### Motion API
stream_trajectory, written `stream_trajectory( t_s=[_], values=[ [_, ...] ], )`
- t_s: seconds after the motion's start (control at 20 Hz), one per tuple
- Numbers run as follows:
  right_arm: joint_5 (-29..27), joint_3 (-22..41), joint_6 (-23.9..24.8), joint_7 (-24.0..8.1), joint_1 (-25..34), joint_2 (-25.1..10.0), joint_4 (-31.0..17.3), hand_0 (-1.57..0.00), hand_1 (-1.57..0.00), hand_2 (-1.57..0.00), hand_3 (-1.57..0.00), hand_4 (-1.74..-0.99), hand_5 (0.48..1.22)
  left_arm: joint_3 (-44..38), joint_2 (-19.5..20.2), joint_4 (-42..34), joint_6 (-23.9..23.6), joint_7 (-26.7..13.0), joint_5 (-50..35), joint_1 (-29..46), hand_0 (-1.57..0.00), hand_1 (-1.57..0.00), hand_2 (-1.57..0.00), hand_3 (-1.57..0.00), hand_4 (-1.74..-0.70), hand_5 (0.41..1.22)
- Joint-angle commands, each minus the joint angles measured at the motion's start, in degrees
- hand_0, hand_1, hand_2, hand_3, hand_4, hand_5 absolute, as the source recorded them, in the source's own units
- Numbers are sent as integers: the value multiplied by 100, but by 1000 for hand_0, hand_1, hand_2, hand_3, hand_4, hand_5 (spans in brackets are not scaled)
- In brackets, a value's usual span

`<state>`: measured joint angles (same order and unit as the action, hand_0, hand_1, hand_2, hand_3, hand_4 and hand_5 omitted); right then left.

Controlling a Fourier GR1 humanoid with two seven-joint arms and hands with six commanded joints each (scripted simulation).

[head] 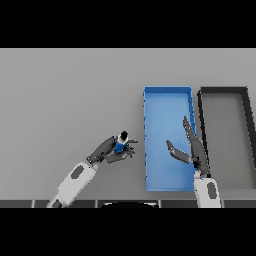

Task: Pick up the blue pipe and place it into the blue bin.

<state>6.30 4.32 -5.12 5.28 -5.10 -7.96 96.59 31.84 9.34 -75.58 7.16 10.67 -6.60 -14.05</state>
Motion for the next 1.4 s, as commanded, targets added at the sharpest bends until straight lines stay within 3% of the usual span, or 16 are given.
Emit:
stream_trajectory(
  t_s=[0.0,0.25,0.55,0.65,0.85,1.1,1.25,1.35],
  values=[
    [19,7,24,-25,-9,18,0,1,1,1,1,-1245,621,9,-19,-103,-17,58,-20,-12,-1450,-1466,-1477,-1386,-1690,1179],
    [112,34,57,-50,-6,-4,36,1,1,1,1,-1228,629,135,16,-893,14,70,-134,-106,-1531,-1537,-1540,-1439,-1717,1207],
    [90,-36,20,144,-42,-82,-43,1,1,1,1,-1208,640,234,78,-1472,102,-662,-355,-360,-1561,-1562,-1563,-1445,-1726,1217],
    [74,-32,1,236,-126,-104,54,1,1,1,1,-1189,631,228,147,-1468,117,-746,-340,-389,-1564,-1565,-1566,-1442,-1727,1219],
    [17,0,-44,100,-154,-31,0,1,1,1,1,-1174,629,248,126,-1522,142,-851,-304,-348,-1568,-1569,-1569,-1443,-1729,1219],
    [-112,-42,-121,69,-28,0,-155,1,1,1,1,-1207,619,225,125,-1482,198,-843,-116,-309,-1570,-1570,-1570,-1442,-1730,1220],
    [-433,-77,-373,284,-62,-38,6,1,1,1,1,-1195,610,201,46,-1467,244,-850,-116,-319,-1571,-1571,-1571,-1438,-1731,1221],
    [-1096,-67,-896,58,75,-163,316,1,1,1,1,-1199,593,139,66,-1443,306,-841,-124,-341,-1571,-1571,-1571,-1440,-1731,1221]
  ],
)
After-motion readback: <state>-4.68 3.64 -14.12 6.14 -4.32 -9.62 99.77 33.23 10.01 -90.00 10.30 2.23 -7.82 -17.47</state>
